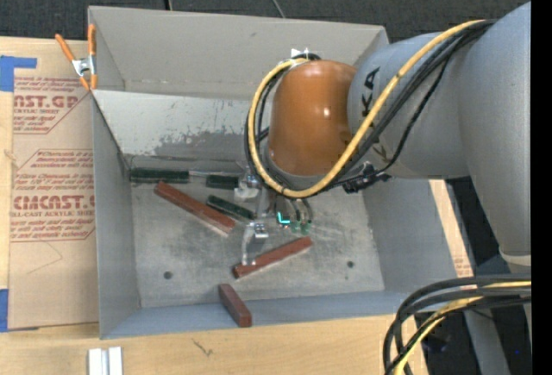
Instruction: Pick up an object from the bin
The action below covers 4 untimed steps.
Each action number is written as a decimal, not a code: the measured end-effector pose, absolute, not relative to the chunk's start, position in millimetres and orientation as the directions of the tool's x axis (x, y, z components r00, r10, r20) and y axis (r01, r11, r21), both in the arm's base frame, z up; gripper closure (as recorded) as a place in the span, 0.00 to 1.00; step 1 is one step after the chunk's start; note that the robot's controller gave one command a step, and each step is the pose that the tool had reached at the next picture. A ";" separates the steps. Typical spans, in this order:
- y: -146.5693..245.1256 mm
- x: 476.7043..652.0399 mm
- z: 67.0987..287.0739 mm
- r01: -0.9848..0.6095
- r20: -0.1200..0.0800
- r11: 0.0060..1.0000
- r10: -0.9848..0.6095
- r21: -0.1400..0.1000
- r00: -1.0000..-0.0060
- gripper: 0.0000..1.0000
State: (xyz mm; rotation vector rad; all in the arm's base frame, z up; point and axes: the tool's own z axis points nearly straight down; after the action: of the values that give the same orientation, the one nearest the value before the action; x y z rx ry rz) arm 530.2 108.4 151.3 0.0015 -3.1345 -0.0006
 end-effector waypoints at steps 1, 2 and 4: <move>107.9 532.2 154.9 -0.001 0.000 1.000 -0.001 0.001 -1.000 0.00; 83.9 525.1 119.4 -0.111 -0.010 0.994 -0.111 0.002 -0.994 0.00; 66.8 509.6 109.1 -0.231 -0.001 0.973 -0.231 0.000 -0.973 0.00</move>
Offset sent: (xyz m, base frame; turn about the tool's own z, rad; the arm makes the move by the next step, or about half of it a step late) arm -0.0178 -0.0617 -0.0813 -0.2239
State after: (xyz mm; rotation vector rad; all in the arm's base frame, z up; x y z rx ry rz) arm 509.6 66.8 109.1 0.3659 -3.1209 -0.0008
